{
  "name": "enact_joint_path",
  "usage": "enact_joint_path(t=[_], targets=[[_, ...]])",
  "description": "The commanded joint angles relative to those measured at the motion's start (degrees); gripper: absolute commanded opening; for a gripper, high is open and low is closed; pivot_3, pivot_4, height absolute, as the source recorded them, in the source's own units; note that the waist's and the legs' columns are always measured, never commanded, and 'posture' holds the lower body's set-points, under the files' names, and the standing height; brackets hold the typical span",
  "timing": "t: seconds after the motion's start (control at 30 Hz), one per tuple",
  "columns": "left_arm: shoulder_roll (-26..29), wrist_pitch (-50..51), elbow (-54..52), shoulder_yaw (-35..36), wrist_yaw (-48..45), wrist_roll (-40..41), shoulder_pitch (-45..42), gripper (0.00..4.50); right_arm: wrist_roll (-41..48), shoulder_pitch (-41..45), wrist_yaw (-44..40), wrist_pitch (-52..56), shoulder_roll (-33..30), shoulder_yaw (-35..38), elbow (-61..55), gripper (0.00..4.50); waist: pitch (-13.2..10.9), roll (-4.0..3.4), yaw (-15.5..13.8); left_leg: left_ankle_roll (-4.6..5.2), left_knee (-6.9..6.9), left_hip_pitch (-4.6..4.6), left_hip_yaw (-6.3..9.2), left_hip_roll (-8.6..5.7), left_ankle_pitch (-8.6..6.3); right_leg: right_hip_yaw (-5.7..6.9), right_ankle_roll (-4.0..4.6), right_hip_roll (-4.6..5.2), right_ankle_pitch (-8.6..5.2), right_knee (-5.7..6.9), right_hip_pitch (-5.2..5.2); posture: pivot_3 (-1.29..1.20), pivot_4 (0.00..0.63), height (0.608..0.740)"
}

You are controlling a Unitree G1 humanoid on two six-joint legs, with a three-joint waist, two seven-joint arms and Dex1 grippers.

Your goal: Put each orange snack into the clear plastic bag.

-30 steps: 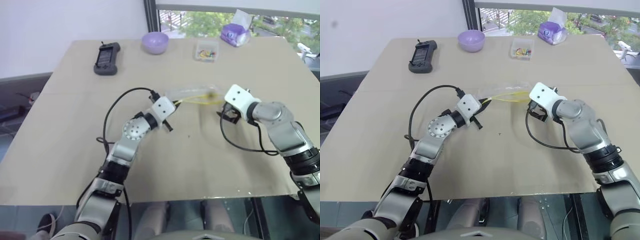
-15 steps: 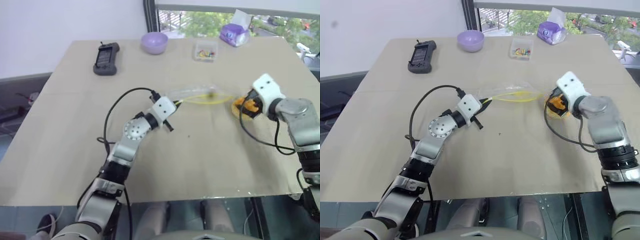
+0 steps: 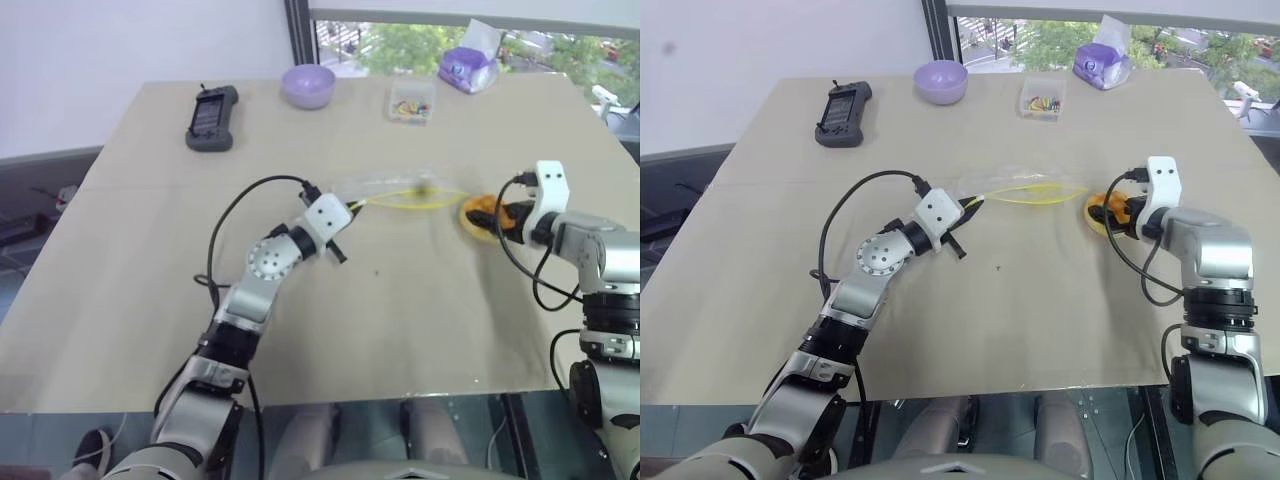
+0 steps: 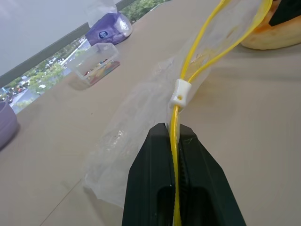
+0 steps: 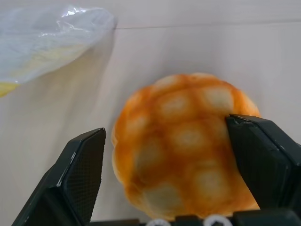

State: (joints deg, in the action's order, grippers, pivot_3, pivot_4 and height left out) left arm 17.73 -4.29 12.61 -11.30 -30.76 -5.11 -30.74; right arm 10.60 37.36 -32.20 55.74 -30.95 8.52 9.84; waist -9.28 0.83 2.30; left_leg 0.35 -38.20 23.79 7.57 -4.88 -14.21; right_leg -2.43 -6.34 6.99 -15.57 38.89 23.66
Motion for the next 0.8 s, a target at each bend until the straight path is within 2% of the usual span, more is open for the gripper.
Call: enact_joint_path(t=[0.03, 0.13, 0.27, 0.3, 0.33, 0.37, 0.4, 0.57, 0.6, 0.63, 0.67, 0.8], targets=[[0.2, -0.9, -0.8, 0.7, 0.4, -0.1, -0.8, 0.0, -3.3, -2.2, -0.2, -2.3, -2.0, -5.6, 4.2, 4.42, 0.0, 0.02, 0.0, 0.0, 0.0, 0.0, 0.0, -0.01, 0.0, 0.0, 0.0, 0.0, 0.0, 0.0, -0.01, 0.0, 0.15, 0.74], [0.3, -0.8, -1.0, 0.7, 0.5, -0.1, -0.7, 0.0, -4.7, -3.0, -0.8, -4.7, -2.9, -8.6, 6.8, 4.42, 0.2, 0.24, -0.1, 0.0, -0.05, -0.05, 0.04, -0.01, 0.0, 0.06, 0.0, 0.0, 0.0, -0.02, -0.12, 0.0, 0.15, 0.74], [0.4, -0.6, -1.3, 0.9, 0.5, -0.2, -0.5, 0.0, -4.8, -2.2, 0.4, -6.3, -2.2, -8.4, 10.0, 4.42, 0.6, 0.64, -0.3, 0.01, -0.12, -0.09, 0.08, -0.01, 0.0, 0.1, -0.01, 0.0, 0.0, -0.02, -0.21, 0.0, 0.15, 0.74], [0.5, -0.6, -1.4, 0.9, 0.4, -0.2, -0.5, 0.0, -4.8, -1.9, 0.7, -6.8, -2.0, -8.1, 10.5, 3.88, 0.6, 0.65, -0.4, 0.01, -0.14, -0.12, 0.1, -0.01, 0.0, 0.1, -0.01, 0.0, 0.0, -0.02, -0.26, 0.0, 0.15, 0.74], [0.5, -0.5, -1.5, 1.0, 0.4, -0.2, -0.5, 0.0, -4.5, -1.7, 0.9, -6.9, -1.8, -7.7, 11.0, 3.59, 0.6, 0.66, -0.4, 0.01, -0.15, -0.14, 0.11, -0.01, -0.01, 0.12, -0.01, 0.0, 0.0, -0.02, -0.3, 0.0, 0.15, 0.74], [0.6, -0.5, -1.5, 1.0, 0.4, -0.2, -0.4, 0.0, -4.2, -1.4, 1.3, -7.0, -1.5, -7.3, 11.5, 3.04, 0.6, 0.66, -0.4, 0.01, -0.16, -0.21, 0.14, -0.01, -0.01, 0.14, -0.01, 0.0, 0.0, -0.03, -0.38, 0.0, 0.15, 0.74], [0.6, -0.5, -1.5, 1.0, 0.4, -0.2, -0.4, 0.0, -3.9, -1.1, 1.7, -7.1, -1.2, -6.6, 12.0, 2.8, 0.6, 0.65, -0.4, 0.02, -0.16, -0.23, 0.15, -0.01, -0.01, 0.15, -0.01, 0.0, 0.0, -0.03, -0.4, 0.0, 0.15, 0.74], [0.7, -0.5, -1.5, 0.9, 0.4, -0.1, -0.5, 0.0, -3.9, -0.4, 2.8, -7.8, -1.0, -5.4, 13.1, 0.75, 0.6, 0.65, -0.3, 0.01, -0.15, -0.25, 0.15, 0.01, -0.01, 0.15, -0.01, -0.01, 0.0, -0.02, -0.41, 0.0, 0.15, 0.74], [0.7, -0.5, -1.5, 0.9, 0.4, -0.1, -0.5, 0.0, -4.0, -0.4, 3.0, -8.1, -1.1, -5.3, 13.0, 0.46, 0.6, 0.65, -0.3, 0.01, -0.15, -0.25, 0.16, 0.01, -0.01, 0.15, -0.01, -0.01, 0.0, -0.02, -0.41, 0.0, 0.15, 0.74], [0.7, -0.5, -1.5, 0.9, 0.4, -0.1, -0.5, 0.0, -4.0, -0.4, 3.3, -8.3, -1.2, -5.1, 12.7, 0.19, 0.6, 0.65, -0.3, 0.01, -0.15, -0.25, 0.15, 0.01, -0.01, 0.15, -0.01, -0.01, 0.0, -0.02, -0.41, 0.0, 0.15, 0.74], [0.6, -0.5, -1.5, 0.9, 0.4, -0.1, -0.4, 0.0, -4.1, -0.4, 3.6, -9.1, -1.3, -4.8, 12.1, 0.11, 0.6, 0.64, -0.3, 0.01, -0.15, -0.25, 0.15, 0.01, -0.01, 0.15, -0.01, -0.01, 0.0, -0.02, -0.41, 0.0, 0.15, 0.74], [0.4, -0.6, -1.2, 0.7, 0.5, -0.2, -0.5, 0.0, -5.5, 0.8, 4.8, -14.7, -3.4, -4.0, 10.3, 0.06, 0.6, 0.62, -0.3, 0.02, -0.15, -0.24, 0.14, 0.0, -0.01, 0.14, -0.01, 0.0, 0.0, -0.02, -0.4, 0.0, 0.15, 0.74]])
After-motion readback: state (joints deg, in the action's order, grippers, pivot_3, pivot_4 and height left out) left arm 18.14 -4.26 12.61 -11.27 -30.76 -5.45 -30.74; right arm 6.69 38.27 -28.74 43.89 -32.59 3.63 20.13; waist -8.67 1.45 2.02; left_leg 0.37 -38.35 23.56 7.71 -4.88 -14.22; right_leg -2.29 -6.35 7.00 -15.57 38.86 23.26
